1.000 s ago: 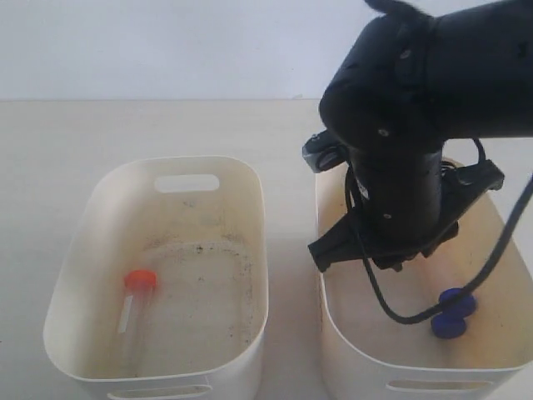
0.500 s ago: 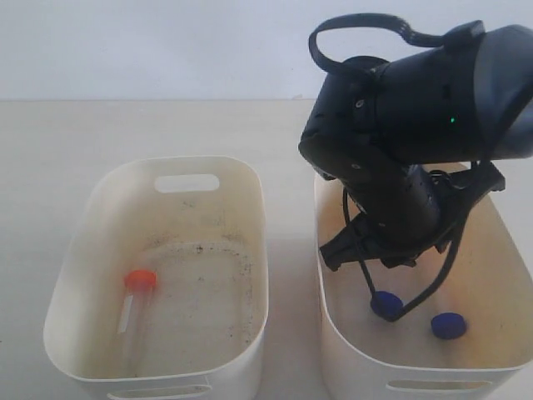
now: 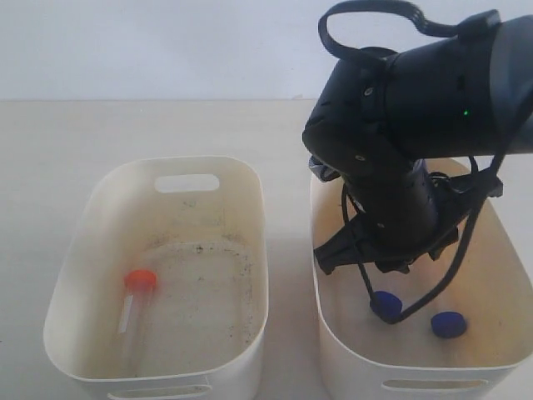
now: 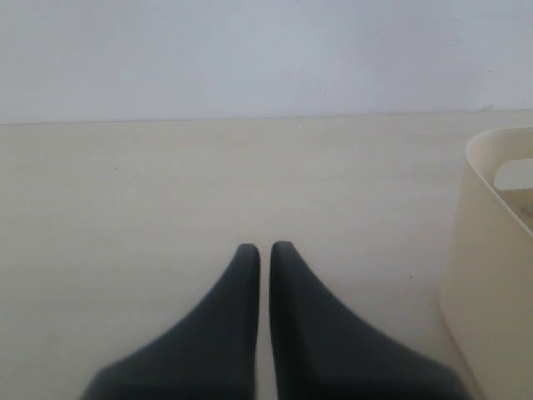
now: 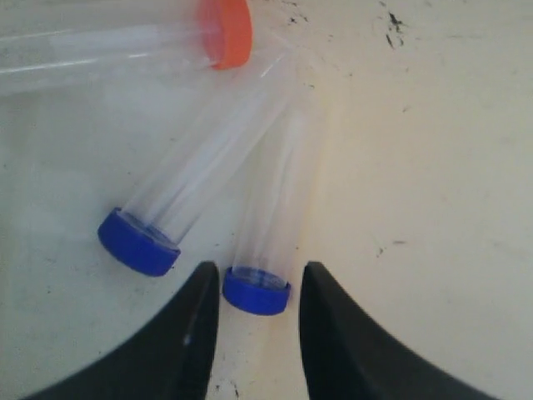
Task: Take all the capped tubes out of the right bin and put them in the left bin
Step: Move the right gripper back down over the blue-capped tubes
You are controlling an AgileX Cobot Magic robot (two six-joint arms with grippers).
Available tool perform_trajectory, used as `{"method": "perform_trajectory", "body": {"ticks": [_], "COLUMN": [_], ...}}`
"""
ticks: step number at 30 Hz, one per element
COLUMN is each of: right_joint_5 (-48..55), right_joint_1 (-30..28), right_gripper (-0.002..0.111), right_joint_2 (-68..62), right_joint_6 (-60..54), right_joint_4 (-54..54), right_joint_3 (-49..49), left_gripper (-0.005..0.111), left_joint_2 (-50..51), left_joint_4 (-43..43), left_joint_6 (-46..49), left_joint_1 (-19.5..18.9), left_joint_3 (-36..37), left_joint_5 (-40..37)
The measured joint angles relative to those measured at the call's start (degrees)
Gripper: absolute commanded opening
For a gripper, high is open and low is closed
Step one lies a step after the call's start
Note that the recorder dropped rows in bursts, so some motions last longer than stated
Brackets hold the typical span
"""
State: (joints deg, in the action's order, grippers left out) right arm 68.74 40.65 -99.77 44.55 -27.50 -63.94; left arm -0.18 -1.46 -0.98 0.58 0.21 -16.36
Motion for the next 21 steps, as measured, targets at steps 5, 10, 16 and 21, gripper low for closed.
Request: {"method": "perform_trajectory", "body": {"ticks": [5,10,16,21], "right_joint_5": [-1.14,-4.13,-7.0,-9.23], "right_joint_1": [0.0,0.0,0.0,-1.38], "right_gripper": [0.032,0.032,0.032,0.032], "right_joint_2": [0.0,0.0,1.16,3.85], "right_joint_6": [-0.4,0.15,2.22,4.31], "right_joint_4": [0.0,0.35,0.77,2.72], "right_joint_3": [0.23,2.73,3.34,3.34], "left_gripper": [0.004,0.004,0.004,0.004], "left_joint_2": [0.0,0.0,0.0,0.0], "left_joint_4": [0.0,0.0,0.0,0.0], "left_joint_6": [0.0,0.0,0.0,0.0], "left_joint_1": [0.0,0.0,0.0,0.0], "left_joint_3": [0.0,0.0,0.0,0.0], "left_joint_5": [0.0,0.0,0.0,0.0]}}
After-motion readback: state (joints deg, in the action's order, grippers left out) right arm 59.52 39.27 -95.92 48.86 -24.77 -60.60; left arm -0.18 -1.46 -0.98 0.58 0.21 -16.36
